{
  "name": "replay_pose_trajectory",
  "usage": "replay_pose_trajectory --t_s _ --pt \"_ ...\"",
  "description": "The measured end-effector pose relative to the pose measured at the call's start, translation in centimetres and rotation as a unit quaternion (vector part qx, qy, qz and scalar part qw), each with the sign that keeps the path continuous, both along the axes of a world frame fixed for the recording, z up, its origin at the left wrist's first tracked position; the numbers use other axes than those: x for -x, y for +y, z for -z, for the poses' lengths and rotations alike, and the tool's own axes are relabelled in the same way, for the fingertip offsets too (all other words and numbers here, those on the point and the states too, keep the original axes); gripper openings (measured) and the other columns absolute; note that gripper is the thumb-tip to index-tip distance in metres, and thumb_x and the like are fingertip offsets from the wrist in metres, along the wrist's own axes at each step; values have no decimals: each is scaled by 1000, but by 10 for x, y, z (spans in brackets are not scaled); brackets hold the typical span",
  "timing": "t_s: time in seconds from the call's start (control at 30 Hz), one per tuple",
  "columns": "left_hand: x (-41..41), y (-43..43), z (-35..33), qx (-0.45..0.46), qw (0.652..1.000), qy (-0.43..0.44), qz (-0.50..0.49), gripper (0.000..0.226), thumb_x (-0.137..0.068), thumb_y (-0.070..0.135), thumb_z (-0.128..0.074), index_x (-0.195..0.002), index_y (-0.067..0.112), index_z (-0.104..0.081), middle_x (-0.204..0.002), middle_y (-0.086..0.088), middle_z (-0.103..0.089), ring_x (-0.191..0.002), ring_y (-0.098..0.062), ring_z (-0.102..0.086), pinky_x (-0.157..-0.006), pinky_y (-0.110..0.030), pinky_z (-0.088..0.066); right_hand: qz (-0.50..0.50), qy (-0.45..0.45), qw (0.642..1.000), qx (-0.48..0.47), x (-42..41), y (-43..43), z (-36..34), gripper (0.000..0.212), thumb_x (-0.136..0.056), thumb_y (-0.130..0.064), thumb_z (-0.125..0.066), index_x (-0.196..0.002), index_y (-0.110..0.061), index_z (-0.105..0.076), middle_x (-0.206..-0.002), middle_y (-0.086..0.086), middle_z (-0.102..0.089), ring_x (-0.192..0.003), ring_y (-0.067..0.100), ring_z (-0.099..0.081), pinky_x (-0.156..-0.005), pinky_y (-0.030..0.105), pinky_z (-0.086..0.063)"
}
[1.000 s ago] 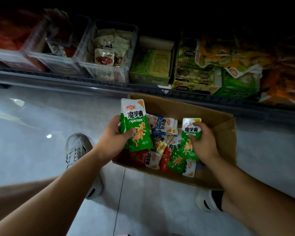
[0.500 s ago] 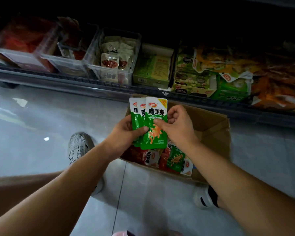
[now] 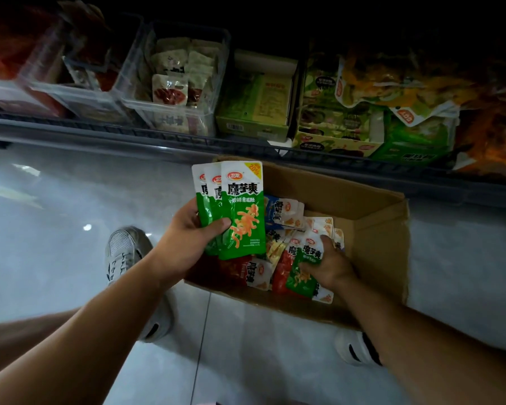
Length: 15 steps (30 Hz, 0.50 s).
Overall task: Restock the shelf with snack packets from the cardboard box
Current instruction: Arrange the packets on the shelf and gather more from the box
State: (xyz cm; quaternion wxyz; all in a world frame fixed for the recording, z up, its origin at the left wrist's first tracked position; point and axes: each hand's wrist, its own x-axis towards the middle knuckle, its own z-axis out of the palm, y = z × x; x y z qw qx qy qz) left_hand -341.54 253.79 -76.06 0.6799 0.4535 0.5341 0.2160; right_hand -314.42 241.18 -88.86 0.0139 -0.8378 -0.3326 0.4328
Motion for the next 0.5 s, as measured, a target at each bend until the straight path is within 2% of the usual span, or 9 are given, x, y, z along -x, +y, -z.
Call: replay_pose_trajectory --t_s 0.07,0.2,0.3,0.37,0.43,0.5 --pt "2 1 1 14 1000 -1 -14 30 -94 3 -66 -120 17 -65 -113 -6 -78 -103 -27 -75 -89 -46 -58 -8 -23 1000 -4 7 1 7 103 -80 -47 -80 -156 -35 -12 -146 16 -46 -123 36 -55 -91 39 -53" --pt "3 1 2 29 999 -4 -24 32 -94 2 -65 -123 17 -64 -114 -7 -77 -104 -29 -75 -89 -46 -60 22 -37 998 -48 10 1 16 105 -77 -32 -85 -155 -36 -15 -137 13 -55 -112 32 -61 -79 33 -53" --pt "4 2 2 26 1000 -4 -15 32 -95 3 -65 -123 16 -63 -114 -7 -77 -104 -29 -75 -87 -45 -60 70 -23 994 -81 7 1 17 104 -76 -19 -86 -155 -32 -21 -141 12 -54 -110 31 -62 -79 32 -52" --pt "5 2 1 23 1000 -6 -13 31 -95 3 -65 -123 15 -63 -113 -7 -77 -102 -27 -76 -83 -40 -63 94 -9 990 -105 2 2 16 103 -77 -13 -85 -156 -32 -21 -144 13 -51 -112 31 -61 -82 35 -54" --pt "5 1 0 20 1000 -9 -17 29 -95 3 -64 -122 14 -63 -111 -5 -78 -100 -25 -76 -79 -34 -64 126 24 983 -130 -2 3 10 100 -81 -4 -79 -156 -35 -19 -142 10 -53 -115 29 -60 -88 40 -56" --pt "3 1 -1 20 1000 -12 -20 29 -95 2 -65 -121 14 -64 -111 -5 -78 -100 -25 -76 -79 -34 -63 140 58 977 -150 -5 4 -3 96 -87 2 -69 -156 -40 -16 -135 4 -59 -111 24 -63 -87 43 -58"
